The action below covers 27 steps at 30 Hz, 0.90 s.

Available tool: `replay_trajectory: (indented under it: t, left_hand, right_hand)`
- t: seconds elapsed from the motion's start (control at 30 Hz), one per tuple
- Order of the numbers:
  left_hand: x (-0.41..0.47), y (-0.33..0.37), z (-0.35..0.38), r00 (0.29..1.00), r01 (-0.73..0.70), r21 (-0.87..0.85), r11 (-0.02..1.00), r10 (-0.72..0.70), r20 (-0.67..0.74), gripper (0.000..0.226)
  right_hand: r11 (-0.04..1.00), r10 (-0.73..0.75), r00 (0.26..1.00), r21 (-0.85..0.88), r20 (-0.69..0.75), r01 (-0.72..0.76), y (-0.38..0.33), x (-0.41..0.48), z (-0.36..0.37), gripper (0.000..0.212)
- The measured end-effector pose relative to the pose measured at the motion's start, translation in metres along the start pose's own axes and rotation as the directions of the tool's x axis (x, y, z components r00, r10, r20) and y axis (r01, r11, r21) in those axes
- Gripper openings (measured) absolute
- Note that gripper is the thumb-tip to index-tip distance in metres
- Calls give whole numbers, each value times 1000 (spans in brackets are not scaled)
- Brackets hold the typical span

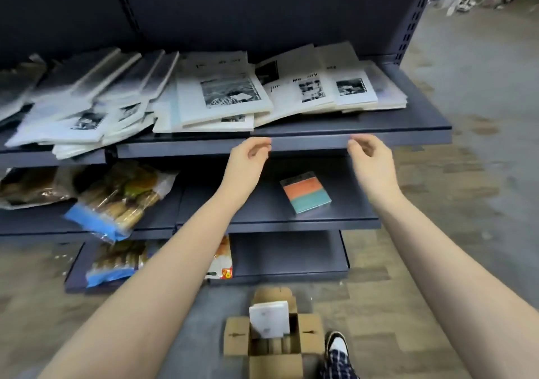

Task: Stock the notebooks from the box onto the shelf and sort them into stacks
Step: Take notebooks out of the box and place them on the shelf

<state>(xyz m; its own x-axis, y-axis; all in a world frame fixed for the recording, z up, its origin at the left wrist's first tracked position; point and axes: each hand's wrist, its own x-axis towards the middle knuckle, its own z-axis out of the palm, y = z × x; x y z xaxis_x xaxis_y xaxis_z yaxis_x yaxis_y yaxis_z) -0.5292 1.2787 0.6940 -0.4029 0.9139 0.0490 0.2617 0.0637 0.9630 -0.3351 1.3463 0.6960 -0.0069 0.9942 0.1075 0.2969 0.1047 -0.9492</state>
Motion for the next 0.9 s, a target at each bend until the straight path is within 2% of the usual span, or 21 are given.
replay_trajectory:
  t: [0.2,0.37,0.57,0.67,0.77,0.9]
  left_hand:
    - [-66,-79,-25,975,221,-22,975,-221,-1,22]
    - [-110,-143,-32,915,404,-59,913,-404,0,20]
    - [-163,-239,-11,779,626,-116,771,-627,33,21]
    - [-181,-302,7,724,687,-120,717,-689,32,22]
    - [-183,-362,26,700,711,-121,693,-714,21,23]
    - [-175,-447,55,701,709,-132,693,-713,15,22]
  right_hand:
    - [984,177,980,-48,91,-173,58,-75,25,20]
    - [948,313,935,-113,165,-297,112,-128,48,21]
    - [850,522,814,-234,252,-472,218,-179,73,10]
    - [792,607,745,-288,277,-538,278,-196,90,10]
    - [753,657,702,-300,276,-586,337,-202,112,21]
    - [730,682,664,-338,307,-594,424,-209,146,10]
